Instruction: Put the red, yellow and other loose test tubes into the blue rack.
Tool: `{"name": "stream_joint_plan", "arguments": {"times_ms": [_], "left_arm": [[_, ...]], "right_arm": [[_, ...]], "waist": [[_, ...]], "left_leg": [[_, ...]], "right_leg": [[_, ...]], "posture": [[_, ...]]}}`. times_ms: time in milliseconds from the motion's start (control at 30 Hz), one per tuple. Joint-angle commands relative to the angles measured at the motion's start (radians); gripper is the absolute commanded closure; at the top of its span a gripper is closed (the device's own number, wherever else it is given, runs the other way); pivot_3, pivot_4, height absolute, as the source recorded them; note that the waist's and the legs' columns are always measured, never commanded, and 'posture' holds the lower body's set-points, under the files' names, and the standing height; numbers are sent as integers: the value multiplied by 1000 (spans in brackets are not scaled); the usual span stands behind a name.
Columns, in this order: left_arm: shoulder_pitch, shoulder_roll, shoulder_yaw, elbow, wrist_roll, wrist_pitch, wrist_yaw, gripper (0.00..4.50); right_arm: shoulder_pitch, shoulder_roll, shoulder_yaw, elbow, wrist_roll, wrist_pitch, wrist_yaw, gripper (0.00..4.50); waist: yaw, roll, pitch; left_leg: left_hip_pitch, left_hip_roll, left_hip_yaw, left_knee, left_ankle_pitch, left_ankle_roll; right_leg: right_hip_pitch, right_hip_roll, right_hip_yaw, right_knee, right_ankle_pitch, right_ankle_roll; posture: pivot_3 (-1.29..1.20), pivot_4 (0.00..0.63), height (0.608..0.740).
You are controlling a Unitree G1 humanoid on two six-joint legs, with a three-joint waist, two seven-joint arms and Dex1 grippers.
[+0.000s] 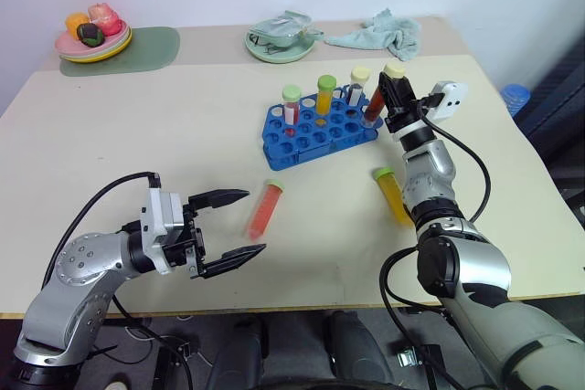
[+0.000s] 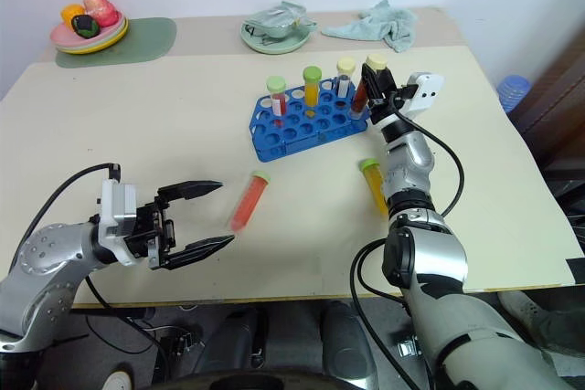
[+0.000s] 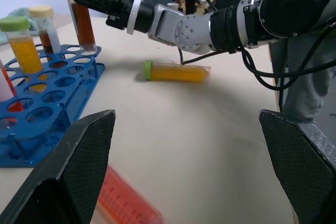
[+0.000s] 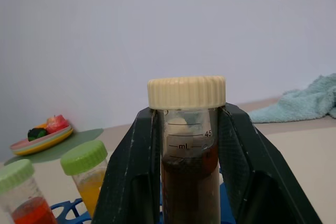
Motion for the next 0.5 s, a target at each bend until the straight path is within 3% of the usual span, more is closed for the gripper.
{"name": "stream_joint_plan", "arguments": {"times_ms": [33,500], "left_arm": [[-6,-1,29,-32,-24,7,20,0],[-46,-100,33,-33,-27,91,252,0]], "right_arm": [[2,-12,-7,10,-11,-24,-9,3384],[6,-6,0,26,-39,-51,-29,3384]], "waist": [[0,0,0],[1,0,0]], "left_leg": [[0,0,0,0,0,0],[0,0,0,1,0,0]], "right_leg": [[0,0,0,0,0,0],[1,0,0,0,0,0]], "posture": [[0,150,740],[0,150,740]]}}
